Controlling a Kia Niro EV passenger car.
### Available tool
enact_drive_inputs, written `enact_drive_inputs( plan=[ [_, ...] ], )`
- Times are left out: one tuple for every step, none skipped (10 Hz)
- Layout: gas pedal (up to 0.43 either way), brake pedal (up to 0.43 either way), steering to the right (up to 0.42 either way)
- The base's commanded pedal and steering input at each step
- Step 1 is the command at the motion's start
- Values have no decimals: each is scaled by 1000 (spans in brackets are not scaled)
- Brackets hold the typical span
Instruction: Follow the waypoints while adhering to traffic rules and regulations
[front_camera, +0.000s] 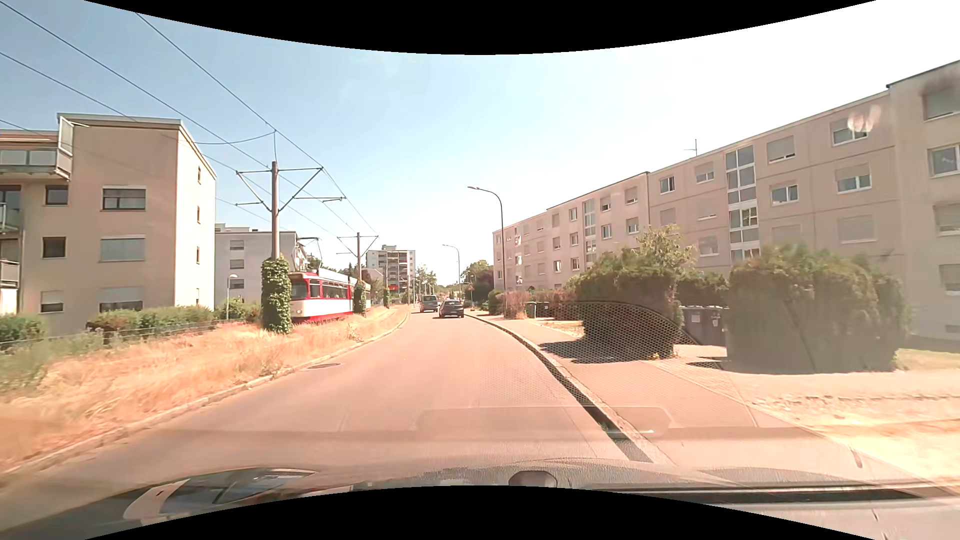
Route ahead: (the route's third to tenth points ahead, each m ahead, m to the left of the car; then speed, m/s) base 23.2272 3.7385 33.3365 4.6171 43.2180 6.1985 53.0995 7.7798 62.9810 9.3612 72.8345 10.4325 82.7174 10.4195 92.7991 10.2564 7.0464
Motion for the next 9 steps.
enact_drive_inputs(
  plan=[
    [59,0,-6],
    [59,0,-7],
    [59,0,-7],
    [59,0,-7],
    [59,0,-8],
    [67,0,-8],
    [67,0,-10],
    [79,0,-13],
    [79,0,-15]
  ],
)
